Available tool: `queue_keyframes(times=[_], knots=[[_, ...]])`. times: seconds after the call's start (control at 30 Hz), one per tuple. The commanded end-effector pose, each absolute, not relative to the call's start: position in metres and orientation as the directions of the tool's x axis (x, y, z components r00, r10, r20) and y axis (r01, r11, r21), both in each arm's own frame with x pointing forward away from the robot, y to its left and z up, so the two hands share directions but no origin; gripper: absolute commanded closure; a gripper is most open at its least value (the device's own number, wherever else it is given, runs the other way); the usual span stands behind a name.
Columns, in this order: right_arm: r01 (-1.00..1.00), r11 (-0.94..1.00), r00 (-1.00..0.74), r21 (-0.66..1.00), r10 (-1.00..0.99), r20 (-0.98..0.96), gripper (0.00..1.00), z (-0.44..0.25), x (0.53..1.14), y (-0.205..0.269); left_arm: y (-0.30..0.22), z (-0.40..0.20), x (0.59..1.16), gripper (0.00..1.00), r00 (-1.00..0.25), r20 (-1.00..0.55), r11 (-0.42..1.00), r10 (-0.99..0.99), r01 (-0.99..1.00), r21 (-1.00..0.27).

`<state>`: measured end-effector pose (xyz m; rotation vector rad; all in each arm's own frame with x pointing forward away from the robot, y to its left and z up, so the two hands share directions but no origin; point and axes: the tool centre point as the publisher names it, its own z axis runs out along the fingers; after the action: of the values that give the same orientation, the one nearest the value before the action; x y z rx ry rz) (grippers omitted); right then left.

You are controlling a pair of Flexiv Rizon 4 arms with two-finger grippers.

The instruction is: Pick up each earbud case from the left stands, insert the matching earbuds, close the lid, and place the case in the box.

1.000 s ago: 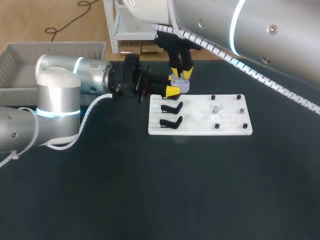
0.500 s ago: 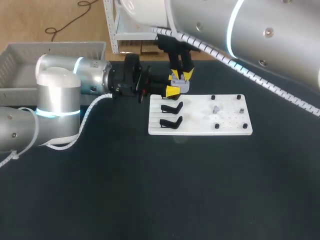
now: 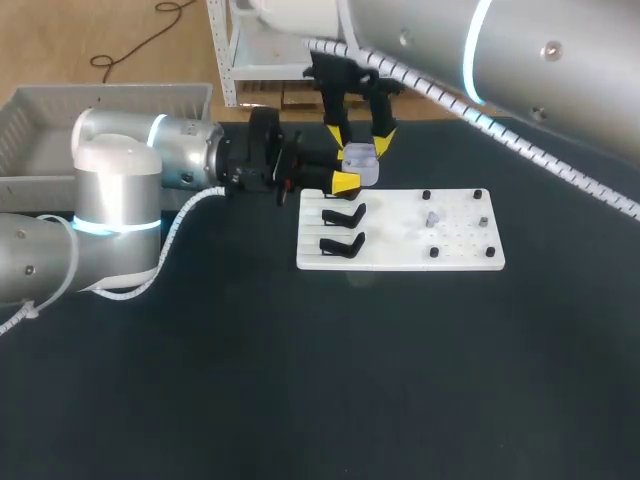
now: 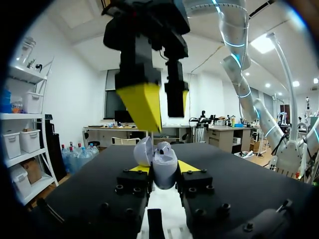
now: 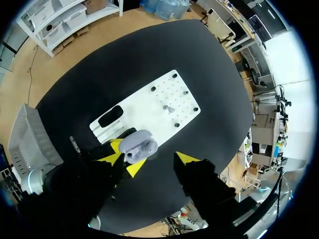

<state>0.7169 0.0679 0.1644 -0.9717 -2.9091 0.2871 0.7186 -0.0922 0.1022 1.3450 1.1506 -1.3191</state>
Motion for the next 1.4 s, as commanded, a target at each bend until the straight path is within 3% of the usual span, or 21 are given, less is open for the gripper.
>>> queue_keyframes(times=[0.03,0.17,0.37,0.43,0.8,1.17,1.4], knots=[[0.584,0.811,-0.811,-0.026,0.583,-0.035,0.11,0.187,0.681,0.046,-0.092,0.102,0.719,1.00,-0.002,-1.000,-0.161,0.028,0.987,-0.007],[0.534,0.833,-0.838,0.147,0.545,-0.043,0.18,0.201,0.667,0.032,-0.092,0.102,0.719,1.00,-0.002,-1.000,-0.161,0.028,0.987,-0.007],[0.455,0.849,-0.860,0.268,0.497,-0.117,0.51,0.211,0.653,0.004,-0.092,0.102,0.719,1.00,-0.002,-1.000,-0.161,0.028,0.987,-0.007],[0.444,0.843,-0.859,0.302,0.497,-0.124,0.53,0.214,0.652,-0.007,-0.092,0.102,0.719,1.00,-0.002,-1.000,-0.161,0.028,0.987,-0.007],[0.386,0.828,-0.882,0.408,0.461,-0.101,0.54,0.214,0.651,-0.056,-0.092,0.102,0.719,1.00,-0.002,-1.000,-0.161,0.028,0.987,-0.007],[0.280,0.852,-0.936,0.442,0.344,-0.071,0.55,0.169,0.672,-0.055,-0.092,0.102,0.719,1.00,-0.002,-1.000,-0.161,0.028,0.987,-0.007],[0.224,0.897,-0.945,0.380,0.295,-0.141,0.55,0.138,0.684,-0.062,-0.092,0.102,0.719,1.00,-0.002,-1.000,-0.161,0.028,0.987,-0.007]])
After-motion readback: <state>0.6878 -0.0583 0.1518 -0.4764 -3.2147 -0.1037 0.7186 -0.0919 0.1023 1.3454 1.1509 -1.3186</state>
